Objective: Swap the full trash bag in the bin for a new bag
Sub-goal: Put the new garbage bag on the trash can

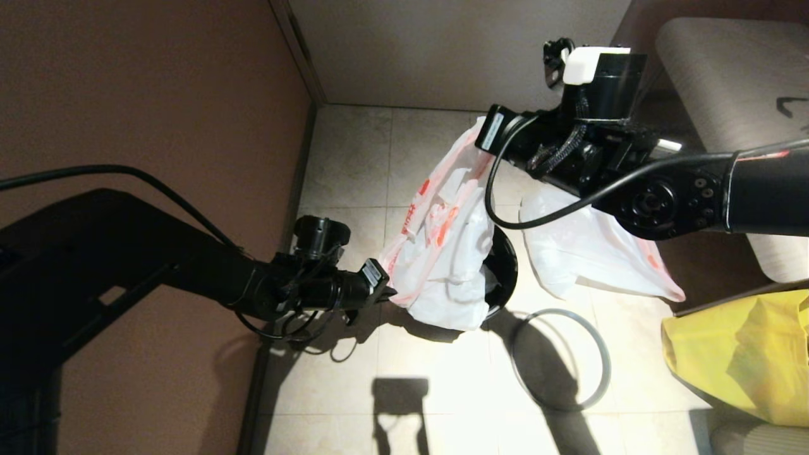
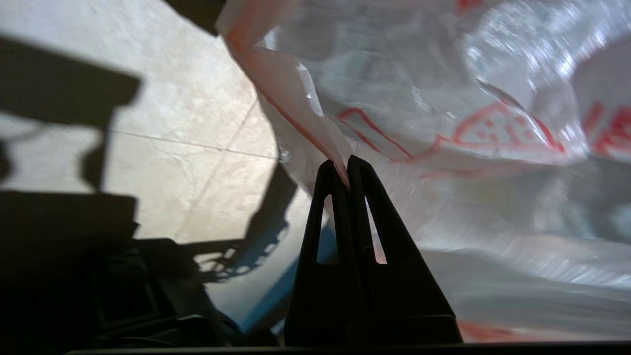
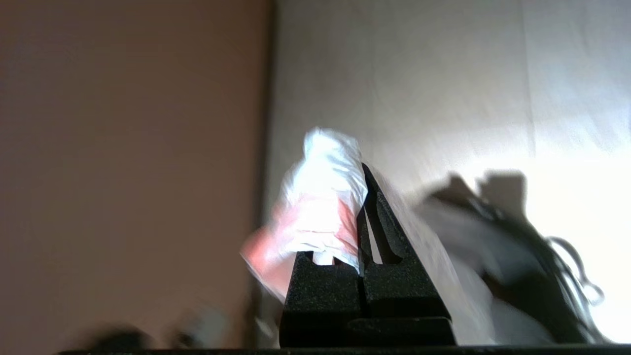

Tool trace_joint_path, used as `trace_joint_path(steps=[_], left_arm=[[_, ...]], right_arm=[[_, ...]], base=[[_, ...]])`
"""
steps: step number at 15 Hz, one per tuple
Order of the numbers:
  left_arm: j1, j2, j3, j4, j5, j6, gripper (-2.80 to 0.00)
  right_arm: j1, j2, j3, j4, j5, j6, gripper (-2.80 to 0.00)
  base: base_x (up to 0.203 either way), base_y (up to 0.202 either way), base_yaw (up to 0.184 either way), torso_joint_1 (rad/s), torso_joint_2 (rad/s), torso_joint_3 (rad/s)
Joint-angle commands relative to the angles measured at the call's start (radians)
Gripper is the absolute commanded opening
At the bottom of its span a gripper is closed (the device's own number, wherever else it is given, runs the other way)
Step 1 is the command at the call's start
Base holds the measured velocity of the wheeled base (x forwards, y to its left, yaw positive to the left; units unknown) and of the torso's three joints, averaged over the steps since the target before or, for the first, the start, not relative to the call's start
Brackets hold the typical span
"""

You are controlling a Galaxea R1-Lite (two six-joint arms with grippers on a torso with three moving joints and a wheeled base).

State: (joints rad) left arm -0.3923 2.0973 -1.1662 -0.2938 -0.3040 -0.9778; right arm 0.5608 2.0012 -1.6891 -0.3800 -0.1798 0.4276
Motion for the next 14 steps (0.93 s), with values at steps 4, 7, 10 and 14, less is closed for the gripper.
trace_joint_path(steps=[4,7,10,14], left_arm=[[-0.006,-0.116,-0.080,0.024,0.075,0.075,-2.80],[-0.017,-0.046,-0.319,0.187,0.082,0.076,-2.80],[-0.040,-0.004,-0.427,0.293,0.120,0.077,-2.80],[-0.110,-0.056,-0.085,0.148,0.225,0.115,-2.80]], right_arm=[[-0.091,-0.143,0.331,-0.006,0.012,-0.135,-2.80],[-0.134,-0.013,0.166,-0.041,0.053,-0.157,-2.80],[-0.147,0.018,0.086,-0.057,0.059,-0.173,-2.80],[-0.134,-0.076,0.495,-0.100,0.062,-0.210,-2.80]], base=[[0.000,0.000,0.000,0.000,0.00,0.000],[0.000,0.000,0.000,0.000,0.00,0.000],[0.000,0.000,0.000,0.000,0.00,0.000],[0.000,0.000,0.000,0.000,0.00,0.000]])
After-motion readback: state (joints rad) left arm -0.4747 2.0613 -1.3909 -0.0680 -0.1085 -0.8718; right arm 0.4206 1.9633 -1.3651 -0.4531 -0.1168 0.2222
